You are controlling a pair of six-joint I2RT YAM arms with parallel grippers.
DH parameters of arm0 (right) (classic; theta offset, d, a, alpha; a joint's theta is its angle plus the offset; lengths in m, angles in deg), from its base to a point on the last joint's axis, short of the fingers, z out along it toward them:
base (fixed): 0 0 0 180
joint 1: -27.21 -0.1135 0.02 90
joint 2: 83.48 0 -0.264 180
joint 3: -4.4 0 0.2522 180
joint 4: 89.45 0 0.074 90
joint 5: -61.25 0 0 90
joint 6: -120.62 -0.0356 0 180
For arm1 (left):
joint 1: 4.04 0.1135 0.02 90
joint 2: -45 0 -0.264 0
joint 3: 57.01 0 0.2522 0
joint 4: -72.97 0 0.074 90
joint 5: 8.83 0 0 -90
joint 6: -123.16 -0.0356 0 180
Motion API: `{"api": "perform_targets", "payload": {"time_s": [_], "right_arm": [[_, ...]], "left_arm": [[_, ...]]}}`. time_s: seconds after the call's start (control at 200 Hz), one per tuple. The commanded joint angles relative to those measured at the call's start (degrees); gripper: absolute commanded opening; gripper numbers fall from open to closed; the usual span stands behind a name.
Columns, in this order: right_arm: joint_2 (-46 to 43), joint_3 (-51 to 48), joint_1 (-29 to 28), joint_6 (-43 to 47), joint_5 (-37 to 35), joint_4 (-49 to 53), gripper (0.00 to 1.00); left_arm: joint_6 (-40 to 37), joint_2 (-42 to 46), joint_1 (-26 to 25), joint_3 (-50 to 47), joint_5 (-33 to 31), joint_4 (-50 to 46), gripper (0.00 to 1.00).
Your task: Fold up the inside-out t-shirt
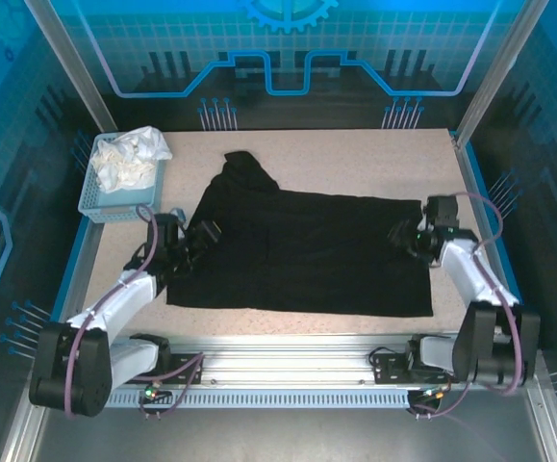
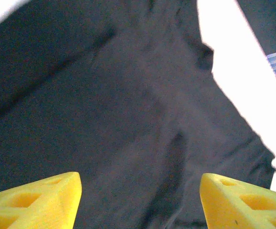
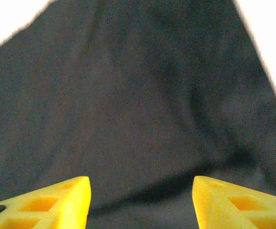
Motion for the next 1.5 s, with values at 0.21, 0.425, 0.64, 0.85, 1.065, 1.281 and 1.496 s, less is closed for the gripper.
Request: {"api": "perform_targets", "payload": {"time_s": [0.21,0.425,0.64,0.85,1.065,1.281,1.496], "right_arm": [[29.2,26.5,3.3,3.5,-12.9,0.3,0.6],[43.8,41.8,3.7,6.1,-12.0,9.5,0.56],[49.4,48.6,3.8,6.8,-10.3,15.2,0.54],[52.0,51.6,3.9,7.3,-9.0,17.7,0.5],[53.3,53.1,4.0,7.5,-7.6,18.3,0.24],[50.7,49.9,3.6,8.0,-6.9,14.0,0.06],[50.0,49.4,3.6,9.2,-5.7,13.5,0.06]], "left_arm": [[-3.9,-17.1,0.3,16.3,-5.3,4.9,0.69],[-6.2,-24.5,0.6,23.9,-4.6,2.7,0.69],[-6.2,-30.0,1.6,28.5,-2.7,2.8,0.69],[-5.9,-34.1,2.4,32.0,-1.0,3.0,0.69],[-7.4,-41.1,2.8,40.2,0.2,-0.9,0.69],[-11.8,-53.9,3.1,58.3,0.5,-11.6,0.69],[-13.3,-67.4,3.8,79.4,2.5,-22.7,0.69]]}}
